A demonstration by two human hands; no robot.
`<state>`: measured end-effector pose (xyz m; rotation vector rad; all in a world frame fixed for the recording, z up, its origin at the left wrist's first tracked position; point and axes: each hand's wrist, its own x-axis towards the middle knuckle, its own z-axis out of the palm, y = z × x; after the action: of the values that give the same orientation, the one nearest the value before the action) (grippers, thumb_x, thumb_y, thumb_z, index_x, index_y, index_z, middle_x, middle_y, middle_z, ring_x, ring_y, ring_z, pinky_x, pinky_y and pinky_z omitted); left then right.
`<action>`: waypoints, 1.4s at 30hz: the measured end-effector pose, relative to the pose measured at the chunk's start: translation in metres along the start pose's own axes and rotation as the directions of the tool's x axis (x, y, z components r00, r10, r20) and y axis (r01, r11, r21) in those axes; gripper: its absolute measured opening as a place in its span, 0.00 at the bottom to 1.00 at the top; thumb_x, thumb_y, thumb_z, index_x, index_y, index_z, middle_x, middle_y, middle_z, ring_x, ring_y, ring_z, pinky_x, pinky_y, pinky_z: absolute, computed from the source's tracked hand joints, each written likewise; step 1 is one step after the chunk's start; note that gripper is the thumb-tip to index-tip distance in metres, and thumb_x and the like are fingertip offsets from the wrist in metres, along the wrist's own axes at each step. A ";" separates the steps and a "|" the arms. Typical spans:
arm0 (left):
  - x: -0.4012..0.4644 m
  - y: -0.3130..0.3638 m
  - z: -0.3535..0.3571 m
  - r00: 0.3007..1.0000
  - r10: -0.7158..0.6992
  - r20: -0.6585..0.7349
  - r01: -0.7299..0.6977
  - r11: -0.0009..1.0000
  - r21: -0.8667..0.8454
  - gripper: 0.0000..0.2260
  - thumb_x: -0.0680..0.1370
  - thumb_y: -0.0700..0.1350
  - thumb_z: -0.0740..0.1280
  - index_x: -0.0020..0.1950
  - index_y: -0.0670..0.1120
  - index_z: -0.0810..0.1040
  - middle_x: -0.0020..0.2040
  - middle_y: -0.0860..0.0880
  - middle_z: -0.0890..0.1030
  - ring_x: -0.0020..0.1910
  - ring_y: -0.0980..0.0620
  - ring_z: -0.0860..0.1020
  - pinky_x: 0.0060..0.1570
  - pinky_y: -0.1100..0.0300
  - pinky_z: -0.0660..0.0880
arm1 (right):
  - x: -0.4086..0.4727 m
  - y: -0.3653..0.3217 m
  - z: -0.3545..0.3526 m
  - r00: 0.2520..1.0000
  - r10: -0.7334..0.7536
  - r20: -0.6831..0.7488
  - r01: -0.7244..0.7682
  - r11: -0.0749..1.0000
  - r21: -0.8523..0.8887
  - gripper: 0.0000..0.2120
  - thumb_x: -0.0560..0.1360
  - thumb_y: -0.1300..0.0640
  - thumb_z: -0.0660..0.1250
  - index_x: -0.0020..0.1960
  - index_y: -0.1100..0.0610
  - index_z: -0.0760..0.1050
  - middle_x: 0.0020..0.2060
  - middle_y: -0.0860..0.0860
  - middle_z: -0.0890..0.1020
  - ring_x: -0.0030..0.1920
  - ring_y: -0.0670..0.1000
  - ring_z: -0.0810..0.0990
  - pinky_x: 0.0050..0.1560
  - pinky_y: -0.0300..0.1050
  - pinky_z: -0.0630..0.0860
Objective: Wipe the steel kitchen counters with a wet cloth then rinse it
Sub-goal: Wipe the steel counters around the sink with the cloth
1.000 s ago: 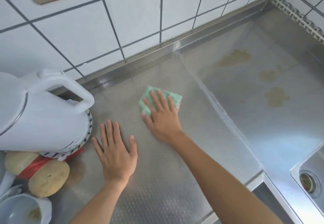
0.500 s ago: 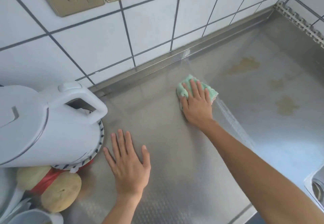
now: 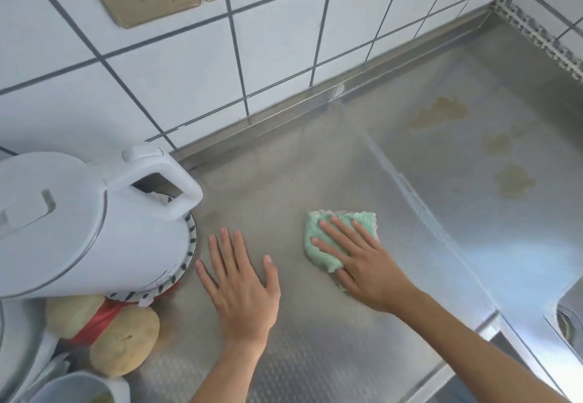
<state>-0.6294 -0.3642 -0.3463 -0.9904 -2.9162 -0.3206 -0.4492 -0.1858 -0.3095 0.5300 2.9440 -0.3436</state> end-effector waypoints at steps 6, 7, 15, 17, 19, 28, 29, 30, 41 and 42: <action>0.000 -0.002 0.000 1.000 0.010 0.010 -0.010 1.000 -0.017 0.31 0.83 0.58 0.55 0.82 0.42 0.63 0.84 0.41 0.61 0.85 0.42 0.54 0.81 0.34 0.49 | 0.037 0.028 -0.020 0.753 0.655 -0.065 -0.638 0.751 0.173 0.25 0.86 0.48 0.49 0.83 0.45 0.54 0.84 0.50 0.50 0.83 0.53 0.43 0.81 0.57 0.41; 0.000 -0.001 0.000 1.000 0.006 0.014 -0.006 1.000 -0.019 0.31 0.82 0.58 0.55 0.82 0.42 0.63 0.84 0.41 0.61 0.85 0.42 0.54 0.81 0.34 0.49 | 0.059 0.019 -0.021 0.706 0.705 -0.066 -0.683 0.702 0.202 0.25 0.86 0.47 0.50 0.83 0.45 0.54 0.84 0.51 0.49 0.83 0.54 0.42 0.81 0.59 0.40; 0.000 -0.001 -0.004 1.000 0.006 0.030 -0.003 0.996 -0.090 0.32 0.81 0.56 0.57 0.81 0.41 0.63 0.84 0.40 0.62 0.86 0.42 0.53 0.81 0.33 0.48 | 0.045 -0.087 0.010 0.920 0.386 -0.061 -0.371 0.912 0.173 0.26 0.85 0.45 0.51 0.83 0.46 0.55 0.84 0.50 0.49 0.83 0.54 0.41 0.81 0.60 0.40; -0.001 -0.001 -0.005 0.999 0.008 0.038 -0.003 0.994 -0.108 0.31 0.82 0.57 0.56 0.81 0.41 0.63 0.84 0.40 0.62 0.85 0.42 0.53 0.81 0.32 0.48 | -0.011 -0.096 0.022 0.949 0.313 -0.032 -0.303 0.936 0.177 0.26 0.85 0.45 0.51 0.83 0.45 0.54 0.84 0.48 0.48 0.83 0.52 0.40 0.81 0.58 0.38; -0.002 -0.001 -0.008 0.999 0.010 0.039 -0.005 0.993 -0.122 0.31 0.82 0.57 0.56 0.81 0.40 0.63 0.84 0.39 0.62 0.85 0.41 0.54 0.81 0.32 0.48 | -0.071 -0.089 0.028 0.956 0.293 0.003 -0.288 0.939 0.186 0.26 0.85 0.46 0.52 0.83 0.43 0.53 0.84 0.46 0.47 0.83 0.50 0.39 0.82 0.55 0.38; 0.004 0.007 -0.020 0.984 0.024 0.178 0.006 0.986 -0.167 0.27 0.84 0.51 0.59 0.80 0.38 0.64 0.85 0.38 0.58 0.85 0.35 0.51 0.78 0.27 0.45 | -0.100 0.027 0.001 0.566 0.824 0.025 -0.790 0.534 0.300 0.26 0.86 0.46 0.48 0.83 0.43 0.49 0.84 0.49 0.45 0.83 0.53 0.39 0.81 0.56 0.38; 0.004 0.011 -0.022 0.980 0.043 0.195 -0.006 0.983 -0.184 0.25 0.85 0.49 0.61 0.80 0.39 0.64 0.85 0.39 0.58 0.85 0.35 0.51 0.78 0.26 0.46 | -0.077 0.027 -0.001 0.535 0.844 0.025 -0.804 0.500 0.323 0.26 0.86 0.45 0.48 0.83 0.44 0.50 0.84 0.50 0.45 0.83 0.54 0.38 0.81 0.58 0.37; 0.002 0.016 -0.024 0.975 0.077 0.209 -0.034 0.979 -0.200 0.25 0.85 0.48 0.62 0.80 0.40 0.65 0.85 0.39 0.58 0.85 0.36 0.51 0.78 0.26 0.46 | -0.055 0.023 -0.001 0.534 0.845 0.021 -0.801 0.498 0.332 0.26 0.86 0.45 0.49 0.83 0.44 0.51 0.84 0.50 0.45 0.83 0.54 0.38 0.81 0.58 0.36; -0.008 0.116 -0.012 0.865 0.485 0.125 -0.416 0.835 -0.361 0.23 0.84 0.40 0.64 0.79 0.39 0.68 0.82 0.41 0.66 0.83 0.38 0.61 0.80 0.35 0.56 | -0.165 -0.029 0.035 0.932 0.362 -0.019 -0.357 0.925 0.133 0.27 0.85 0.44 0.50 0.83 0.43 0.50 0.84 0.47 0.48 0.83 0.51 0.41 0.81 0.56 0.40; -0.005 0.127 -0.008 0.869 0.473 0.143 -0.405 0.847 -0.344 0.23 0.84 0.42 0.64 0.80 0.39 0.67 0.82 0.41 0.66 0.83 0.38 0.60 0.80 0.34 0.56 | -0.182 -0.011 0.031 0.921 0.390 -0.011 -0.386 0.915 0.117 0.27 0.85 0.44 0.49 0.83 0.43 0.49 0.84 0.46 0.47 0.83 0.50 0.40 0.81 0.55 0.41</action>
<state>-0.5487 -0.2701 -0.3163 -1.8138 -2.7439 -0.6828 -0.2815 -0.2633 -0.3072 1.1230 2.7681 -0.4550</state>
